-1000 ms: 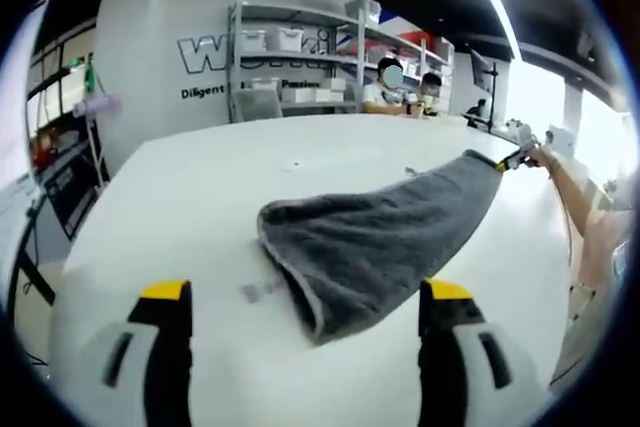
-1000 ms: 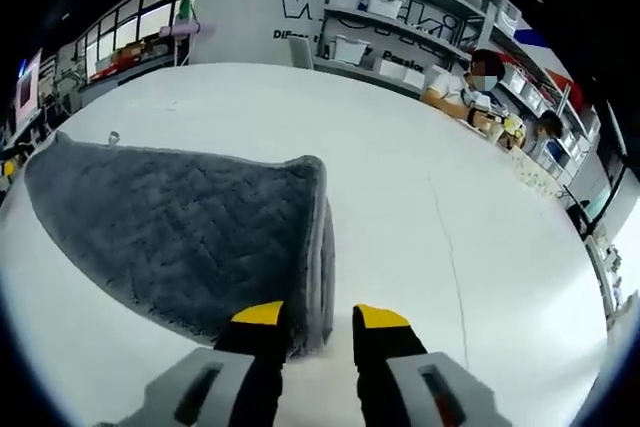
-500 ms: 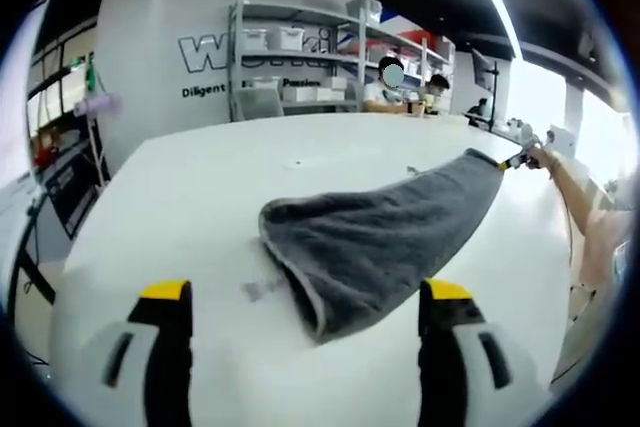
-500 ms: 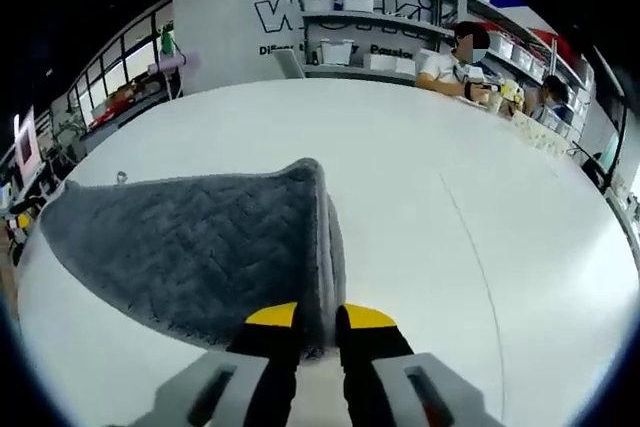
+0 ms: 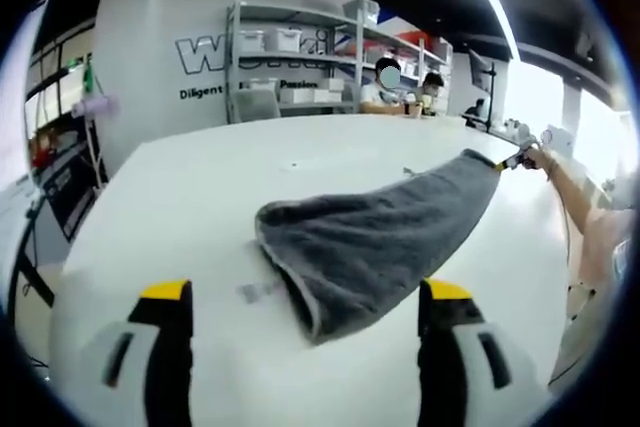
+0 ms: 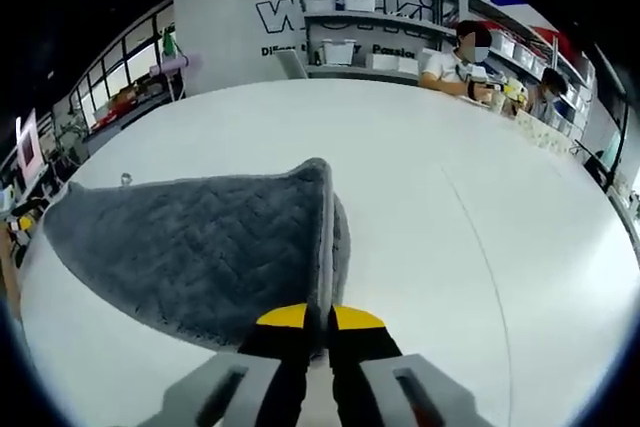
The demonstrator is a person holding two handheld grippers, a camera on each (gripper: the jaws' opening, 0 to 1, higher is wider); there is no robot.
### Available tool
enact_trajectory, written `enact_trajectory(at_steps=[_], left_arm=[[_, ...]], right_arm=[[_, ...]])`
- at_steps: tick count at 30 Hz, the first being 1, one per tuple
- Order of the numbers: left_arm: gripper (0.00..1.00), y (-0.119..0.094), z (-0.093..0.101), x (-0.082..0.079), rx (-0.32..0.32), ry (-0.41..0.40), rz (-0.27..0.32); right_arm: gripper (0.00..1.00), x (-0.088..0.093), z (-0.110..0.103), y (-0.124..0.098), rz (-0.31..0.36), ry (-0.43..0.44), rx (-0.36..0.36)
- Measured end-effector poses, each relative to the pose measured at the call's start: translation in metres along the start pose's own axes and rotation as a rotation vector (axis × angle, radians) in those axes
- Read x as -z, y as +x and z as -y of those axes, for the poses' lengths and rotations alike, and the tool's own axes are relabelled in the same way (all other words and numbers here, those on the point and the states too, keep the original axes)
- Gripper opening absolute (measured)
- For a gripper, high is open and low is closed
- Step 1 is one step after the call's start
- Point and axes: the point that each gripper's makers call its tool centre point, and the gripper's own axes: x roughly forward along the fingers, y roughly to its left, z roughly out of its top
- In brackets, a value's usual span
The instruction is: Fold the towel on the table until its edges align and the towel forms a compact rectangular stack.
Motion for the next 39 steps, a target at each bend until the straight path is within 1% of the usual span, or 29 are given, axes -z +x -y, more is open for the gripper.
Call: enact_trajectory(at_steps=[2, 7, 9, 13, 15, 19, 20, 21, 26, 32, 33, 38, 39], left_arm=[[0.99, -0.001, 0.002, -0.002, 0.002, 0.007, 0.008], [0.99, -0.002, 0.002, -0.005, -0.001, 0.015, 0.014], [0.99, -0.003, 0.005, -0.007, 0.014, 0.02, 0.024], [0.99, -0.004, 0.01, -0.009, 0.032, 0.024, 0.034], [0.99, -0.004, 0.008, -0.007, 0.026, 0.026, 0.027], [0.99, -0.006, 0.004, -0.008, 0.024, 0.018, 0.035], [0.99, -0.006, 0.004, -0.008, 0.025, 0.013, 0.038], [0.99, -0.006, 0.003, -0.008, 0.025, 0.012, 0.038], [0.99, -0.005, 0.0, -0.007, 0.027, 0.004, 0.035], [0.99, -0.005, -0.002, -0.008, 0.036, -0.009, 0.043], [0.99, -0.006, -0.002, -0.007, 0.036, -0.012, 0.045], [0.99, -0.007, -0.002, -0.007, 0.032, -0.018, 0.048], [0.99, -0.007, -0.002, -0.007, 0.032, -0.02, 0.049]], right_arm=[[0.06, -0.002, -0.002, -0.004, -0.002, -0.007, 0.003], [0.06, -0.019, -0.011, -0.011, 0.015, -0.112, 0.052], [0.06, -0.026, -0.015, -0.013, 0.025, -0.119, 0.055], [0.06, -0.045, -0.028, -0.017, 0.051, -0.163, 0.065], [0.05, -0.05, -0.033, -0.018, 0.058, -0.174, 0.063], [0.04, -0.061, -0.062, -0.016, 0.083, -0.219, 0.014], [0.04, -0.063, -0.072, -0.015, 0.082, -0.248, 0.009], [0.04, -0.064, -0.073, -0.015, 0.083, -0.254, 0.008], [0.04, -0.075, -0.108, -0.011, 0.092, -0.308, -0.036], [0.04, -0.073, -0.142, 0.0, 0.081, -0.348, -0.094], [0.04, -0.073, -0.145, 0.001, 0.078, -0.354, -0.098], [0.04, -0.073, -0.171, 0.004, 0.074, -0.399, -0.131], [0.04, -0.075, -0.175, 0.005, 0.074, -0.408, -0.138]])
